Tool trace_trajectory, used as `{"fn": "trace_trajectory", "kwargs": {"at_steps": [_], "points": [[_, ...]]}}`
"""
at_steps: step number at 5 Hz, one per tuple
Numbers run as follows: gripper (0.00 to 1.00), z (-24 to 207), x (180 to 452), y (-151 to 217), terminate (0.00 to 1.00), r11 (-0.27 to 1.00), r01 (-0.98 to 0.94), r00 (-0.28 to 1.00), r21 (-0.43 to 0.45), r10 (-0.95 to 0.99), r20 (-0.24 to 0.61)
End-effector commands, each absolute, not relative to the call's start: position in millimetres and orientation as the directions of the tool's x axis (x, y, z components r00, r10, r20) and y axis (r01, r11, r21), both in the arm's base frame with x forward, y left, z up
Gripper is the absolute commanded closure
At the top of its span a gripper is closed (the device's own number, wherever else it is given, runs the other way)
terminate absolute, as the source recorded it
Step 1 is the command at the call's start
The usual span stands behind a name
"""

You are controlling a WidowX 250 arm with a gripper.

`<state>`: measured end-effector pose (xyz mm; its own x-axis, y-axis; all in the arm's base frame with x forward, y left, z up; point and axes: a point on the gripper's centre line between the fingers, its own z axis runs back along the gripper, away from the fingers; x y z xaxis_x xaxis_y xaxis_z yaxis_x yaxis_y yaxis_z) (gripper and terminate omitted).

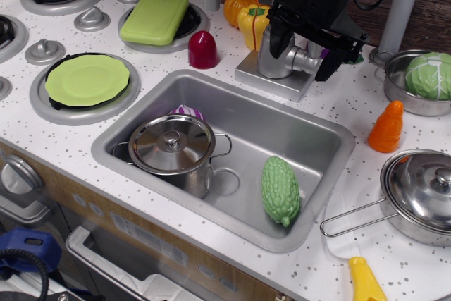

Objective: Turn lever vertical to front

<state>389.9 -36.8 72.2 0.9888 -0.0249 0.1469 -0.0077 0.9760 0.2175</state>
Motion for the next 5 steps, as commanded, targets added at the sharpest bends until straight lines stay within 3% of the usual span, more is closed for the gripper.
{"fn": "trace_trajectory", "kwargs": {"at_steps": [1,5], "points": [[0.0,72.2,389.9,-36.8,0.0,0.976,-0.008,0.989,0.218,-0.025,0.147],[0.0,103.6,426.8,-28.1,0.0,0.963,-0.028,0.938,0.267,-0.067,0.34]]}}
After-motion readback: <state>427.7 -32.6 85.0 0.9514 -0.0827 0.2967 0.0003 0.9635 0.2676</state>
